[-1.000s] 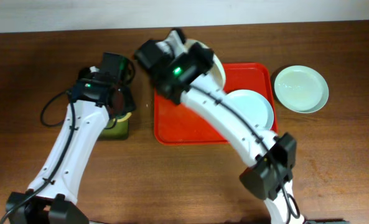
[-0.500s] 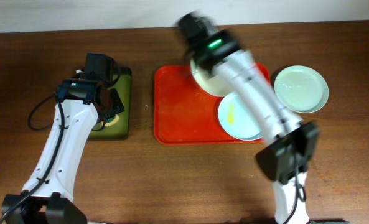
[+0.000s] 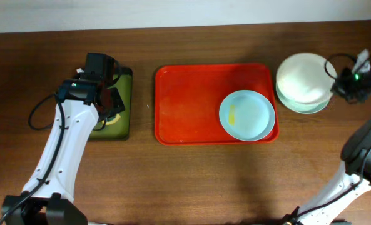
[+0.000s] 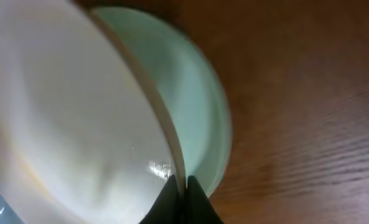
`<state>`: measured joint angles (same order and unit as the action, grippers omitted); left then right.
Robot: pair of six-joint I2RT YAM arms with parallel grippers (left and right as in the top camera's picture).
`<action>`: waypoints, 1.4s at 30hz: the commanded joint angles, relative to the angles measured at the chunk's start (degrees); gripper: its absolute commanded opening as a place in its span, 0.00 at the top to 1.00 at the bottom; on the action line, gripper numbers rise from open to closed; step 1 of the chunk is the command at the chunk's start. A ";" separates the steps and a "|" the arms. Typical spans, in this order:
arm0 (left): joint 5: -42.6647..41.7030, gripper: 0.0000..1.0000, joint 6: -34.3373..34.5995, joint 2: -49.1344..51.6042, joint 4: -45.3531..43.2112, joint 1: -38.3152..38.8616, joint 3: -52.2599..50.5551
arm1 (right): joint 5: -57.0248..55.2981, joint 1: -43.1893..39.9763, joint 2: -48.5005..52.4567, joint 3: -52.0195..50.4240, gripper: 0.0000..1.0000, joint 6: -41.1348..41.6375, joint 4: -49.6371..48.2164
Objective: Clean dirty plates on tray and stack at the side
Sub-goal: 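Grip the rim of the last pale blue plate with the right gripper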
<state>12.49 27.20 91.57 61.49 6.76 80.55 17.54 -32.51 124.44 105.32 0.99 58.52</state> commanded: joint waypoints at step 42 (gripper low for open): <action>0.79 1.00 -0.74 -0.61 -0.57 -0.17 -0.07 | -13.18 34.42 3.04 -8.02 0.46 -15.32 10.16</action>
<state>12.51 27.20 91.57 61.01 6.76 80.53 -1.85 2.11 127.37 97.49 -16.32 68.01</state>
